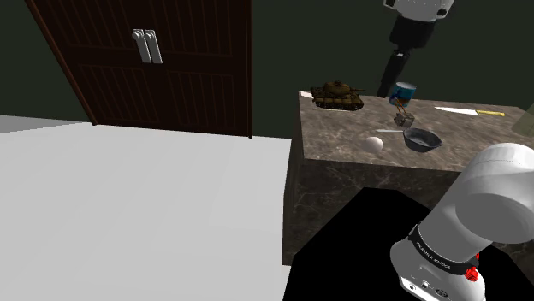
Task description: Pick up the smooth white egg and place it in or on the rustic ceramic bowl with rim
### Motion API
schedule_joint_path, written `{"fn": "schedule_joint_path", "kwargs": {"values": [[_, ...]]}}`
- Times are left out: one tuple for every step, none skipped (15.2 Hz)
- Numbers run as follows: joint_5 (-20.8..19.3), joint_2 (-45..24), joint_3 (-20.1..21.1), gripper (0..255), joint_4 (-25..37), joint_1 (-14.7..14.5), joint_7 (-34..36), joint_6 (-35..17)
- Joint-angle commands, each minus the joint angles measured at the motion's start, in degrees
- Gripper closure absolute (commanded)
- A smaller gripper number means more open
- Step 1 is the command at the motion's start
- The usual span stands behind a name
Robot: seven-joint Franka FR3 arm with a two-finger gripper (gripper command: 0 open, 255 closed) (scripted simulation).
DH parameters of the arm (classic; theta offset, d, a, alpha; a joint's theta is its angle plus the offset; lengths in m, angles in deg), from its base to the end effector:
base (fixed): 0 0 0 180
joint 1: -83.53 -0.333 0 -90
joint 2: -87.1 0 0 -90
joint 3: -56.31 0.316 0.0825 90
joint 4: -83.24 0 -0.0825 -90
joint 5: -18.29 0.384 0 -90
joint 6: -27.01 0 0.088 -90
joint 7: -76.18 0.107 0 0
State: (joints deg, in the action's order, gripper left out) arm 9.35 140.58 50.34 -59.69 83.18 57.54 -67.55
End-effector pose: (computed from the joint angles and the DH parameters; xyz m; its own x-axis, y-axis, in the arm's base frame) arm 0.2737 -0.0511 0.5731 0.9610 0.2703 0.0586 0.2641 -0.9597 0.0961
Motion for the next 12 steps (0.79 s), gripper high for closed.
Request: {"fn": "schedule_joint_path", "kwargs": {"values": [[-1.3, 1.9, -3.1, 0, -4.0, 0.2, -3.3, -3.1], [-2.1, 2.7, -4.7, 0, -5.8, 0.4, -5.0, -4.6], [-2.9, 3.3, -6.4, 0, -7.5, 0.6, -6.6, -6.1], [-3.7, 3.8, -8.1, 0, -9.1, 0.9, -8.3, -7.7], [-4.6, 4.2, -9.9, 0, -10.6, 1.2, -10.0, -9.3], [-5.5, 4.4, -11.8, 0, -12.0, 1.5, -11.8, -10.9], [-6.4, 4.4, -13.7, 0, -13.3, 1.9, -13.5, -12.6], [-7.3, 4.3, -15.7, 0, -14.5, 2.2, -15.3, -14.4], [-8.3, 3.9, -17.7, 0, -15.6, 2.5, -17.1, -16.2], [-9.3, 3.4, -19.8, 0, -16.6, 2.8, -19.0, -18.0], [-10.2, 2.7, -22.0, 0, -17.5, 3.0, -20.8, -19.9], [-11.1, 1.7, -24.2, 0, -18.2, 3.1, -22.7, -21.9]]}}
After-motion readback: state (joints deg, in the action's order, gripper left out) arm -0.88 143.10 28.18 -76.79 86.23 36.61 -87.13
